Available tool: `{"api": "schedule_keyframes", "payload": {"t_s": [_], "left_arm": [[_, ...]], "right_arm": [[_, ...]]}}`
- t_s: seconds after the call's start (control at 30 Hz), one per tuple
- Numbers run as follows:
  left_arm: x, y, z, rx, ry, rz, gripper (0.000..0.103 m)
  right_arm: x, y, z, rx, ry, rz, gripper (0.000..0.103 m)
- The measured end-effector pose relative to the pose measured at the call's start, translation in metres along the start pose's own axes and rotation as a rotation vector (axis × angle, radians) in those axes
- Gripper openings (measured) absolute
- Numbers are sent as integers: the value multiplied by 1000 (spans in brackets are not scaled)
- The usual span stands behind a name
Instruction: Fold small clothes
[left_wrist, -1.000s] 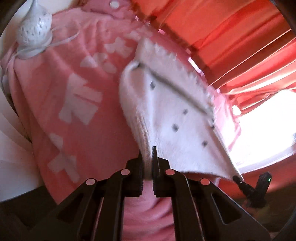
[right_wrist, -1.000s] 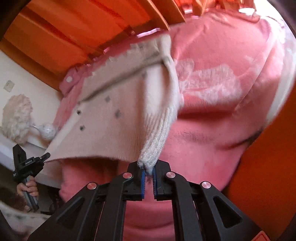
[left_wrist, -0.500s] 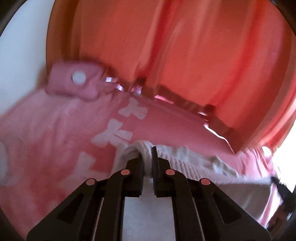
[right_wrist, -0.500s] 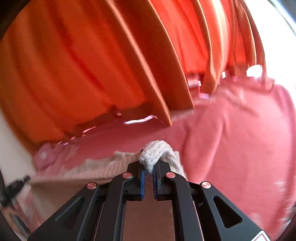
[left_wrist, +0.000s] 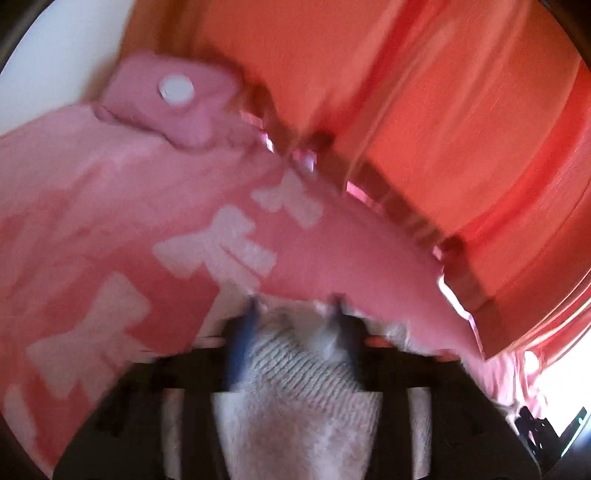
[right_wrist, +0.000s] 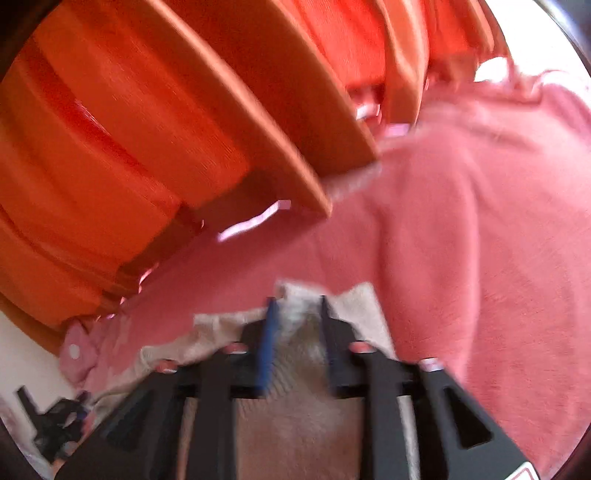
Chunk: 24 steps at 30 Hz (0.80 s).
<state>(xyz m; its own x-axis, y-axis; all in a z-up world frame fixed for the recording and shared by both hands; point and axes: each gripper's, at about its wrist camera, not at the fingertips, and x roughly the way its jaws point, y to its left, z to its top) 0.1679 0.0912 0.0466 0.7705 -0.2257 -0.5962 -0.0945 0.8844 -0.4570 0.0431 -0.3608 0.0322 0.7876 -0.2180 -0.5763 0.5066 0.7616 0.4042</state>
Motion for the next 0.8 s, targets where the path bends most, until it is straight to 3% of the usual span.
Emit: {"api": "schedule_keyframes", "payload": {"t_s": [0.03, 0.1, 0.3, 0.33, 0.37, 0.4, 0.43, 0.47, 0.5, 0.57, 0.63, 0.73, 0.8], "left_arm": [[-9, -3, 0, 32, -37, 28, 71], [-11, -9, -2, 104, -60, 83, 78], [31, -8, -11, 142, 138, 73, 79], [37, -8, -12, 149, 163, 93, 73], [41, -8, -13, 157, 175, 108, 56], [45, -7, -13, 164, 188, 120, 45], [47, -5, -11, 159, 199, 112, 21], [47, -3, -8, 131, 197, 83, 10], [41, -1, -4, 97, 183, 50, 10], [21, -7, 8, 92, 100, 4, 9], [9, -17, 16, 132, 25, 6, 9], [37, -14, 13, 183, 47, 105, 9], [61, 0, 5, 158, 124, 144, 8]], "right_arm": [[-7, 3, 0, -23, -41, -31, 61], [-9, 8, 0, -68, -52, -63, 63], [53, 17, -22, -185, 216, -94, 64], [59, 17, -26, -201, 237, -113, 63], [63, 17, -28, -212, 248, -115, 60], [63, 17, -27, -211, 248, -105, 47], [59, 17, -23, -203, 236, -87, 15], [49, 16, -13, -162, 205, -20, 9], [35, 14, -4, -113, 161, 62, 9], [8, 15, 15, -81, 49, 142, 5], [2, 14, 22, -92, -17, 127, 5], [54, -7, 10, -96, 123, -17, 5], [76, -23, -4, -59, 214, -29, 5]]}}
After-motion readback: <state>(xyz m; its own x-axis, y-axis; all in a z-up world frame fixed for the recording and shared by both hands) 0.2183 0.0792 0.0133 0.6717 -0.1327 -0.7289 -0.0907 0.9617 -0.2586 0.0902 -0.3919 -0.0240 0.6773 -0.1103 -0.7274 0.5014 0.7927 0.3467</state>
